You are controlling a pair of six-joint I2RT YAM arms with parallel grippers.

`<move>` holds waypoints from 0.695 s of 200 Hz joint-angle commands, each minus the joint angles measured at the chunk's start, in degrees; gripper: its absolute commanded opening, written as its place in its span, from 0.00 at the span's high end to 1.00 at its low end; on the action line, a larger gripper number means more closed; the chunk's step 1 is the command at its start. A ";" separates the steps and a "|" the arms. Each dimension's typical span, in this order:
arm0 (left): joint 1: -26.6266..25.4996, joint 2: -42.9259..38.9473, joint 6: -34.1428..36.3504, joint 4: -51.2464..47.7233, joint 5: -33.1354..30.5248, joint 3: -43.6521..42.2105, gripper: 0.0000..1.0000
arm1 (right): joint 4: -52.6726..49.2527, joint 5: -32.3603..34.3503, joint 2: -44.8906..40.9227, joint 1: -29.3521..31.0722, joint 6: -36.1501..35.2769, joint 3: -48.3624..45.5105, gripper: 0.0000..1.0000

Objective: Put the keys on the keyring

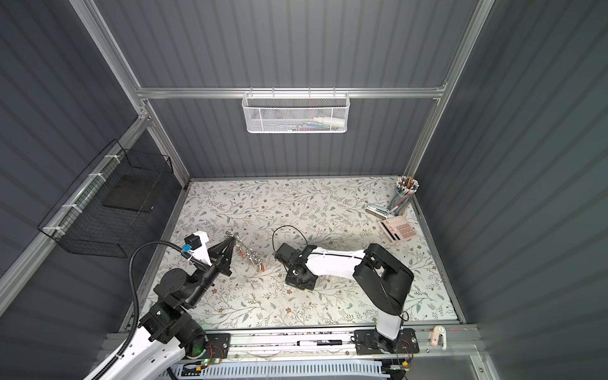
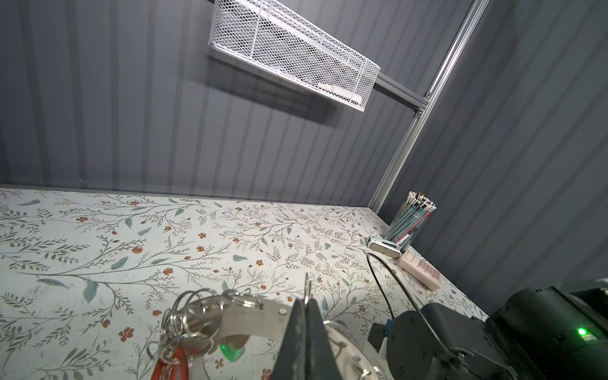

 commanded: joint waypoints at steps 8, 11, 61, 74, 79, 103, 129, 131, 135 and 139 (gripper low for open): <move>-0.26 -0.67 0.66 2.25 -1.15 2.01 1.00 | -1.19 1.49 -0.09 -1.25 2.66 -4.56 1.00; -0.24 -0.56 0.68 2.36 -1.16 1.99 1.00 | -1.33 1.77 -0.43 -1.40 2.84 -4.89 1.00; -0.25 1.09 0.78 4.01 -1.22 1.64 1.00 | -1.32 5.06 -4.15 -2.86 4.25 -9.53 1.00; -0.25 1.42 0.79 4.22 -1.24 1.64 1.00 | -1.26 5.57 -4.14 -3.40 3.84 -10.01 1.00; -0.20 1.59 0.79 4.24 -1.14 1.64 1.00 | -1.29 5.73 -4.09 -3.58 3.66 -10.14 1.00; -0.24 1.92 0.79 4.22 -0.96 1.72 1.00 | -3.39 8.15 -4.80 -4.39 3.25 -10.44 1.00; -0.25 1.50 0.66 4.31 -1.24 1.38 1.00 | -2.98 9.15 -6.90 -5.75 3.51 -13.26 1.00; -0.26 1.49 0.69 4.39 -1.25 1.33 1.00 | -2.94 9.22 -6.96 -5.87 3.51 -13.37 1.00; -0.26 1.50 0.66 4.41 -1.26 1.29 1.00 | -2.91 9.26 -7.17 -6.07 3.47 -13.65 1.00; -0.26 1.58 0.62 4.49 -1.24 1.28 1.00 | -2.97 9.32 -7.25 -6.23 3.39 -13.86 1.00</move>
